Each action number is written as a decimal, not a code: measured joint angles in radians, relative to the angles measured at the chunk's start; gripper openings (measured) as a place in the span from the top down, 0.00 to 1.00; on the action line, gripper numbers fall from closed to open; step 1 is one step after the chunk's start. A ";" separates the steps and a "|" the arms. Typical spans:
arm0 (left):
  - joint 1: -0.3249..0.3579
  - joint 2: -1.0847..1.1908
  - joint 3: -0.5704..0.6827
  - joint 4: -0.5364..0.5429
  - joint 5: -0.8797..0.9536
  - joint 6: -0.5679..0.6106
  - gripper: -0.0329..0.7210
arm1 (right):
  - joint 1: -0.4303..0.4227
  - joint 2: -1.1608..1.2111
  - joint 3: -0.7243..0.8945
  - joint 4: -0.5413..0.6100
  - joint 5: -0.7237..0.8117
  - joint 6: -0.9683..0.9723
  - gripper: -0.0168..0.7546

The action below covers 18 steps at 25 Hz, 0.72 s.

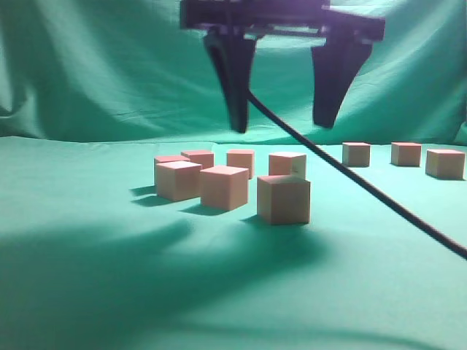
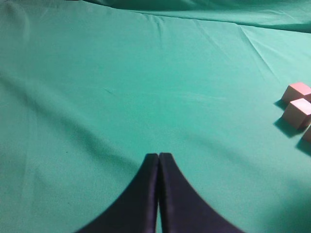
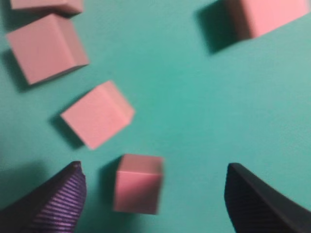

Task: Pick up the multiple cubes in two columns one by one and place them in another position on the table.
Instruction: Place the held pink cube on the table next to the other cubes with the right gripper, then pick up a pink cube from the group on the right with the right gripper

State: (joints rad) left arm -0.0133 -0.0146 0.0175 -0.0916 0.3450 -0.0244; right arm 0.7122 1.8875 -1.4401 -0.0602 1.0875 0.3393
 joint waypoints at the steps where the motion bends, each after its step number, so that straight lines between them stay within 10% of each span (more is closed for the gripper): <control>1: 0.000 0.000 0.000 0.000 0.000 0.000 0.96 | 0.000 0.000 -0.023 -0.038 0.025 -0.002 0.25; 8: 0.000 0.000 0.000 0.000 0.000 0.000 0.96 | -0.076 -0.036 -0.051 -0.335 0.123 0.085 0.25; 18: 0.000 0.000 0.000 0.000 0.000 0.000 0.96 | -0.440 -0.056 -0.051 -0.233 0.024 0.063 0.25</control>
State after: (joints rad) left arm -0.0133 -0.0146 0.0175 -0.0916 0.3450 -0.0244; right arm 0.2722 1.8314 -1.4911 -0.2929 1.1118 0.4026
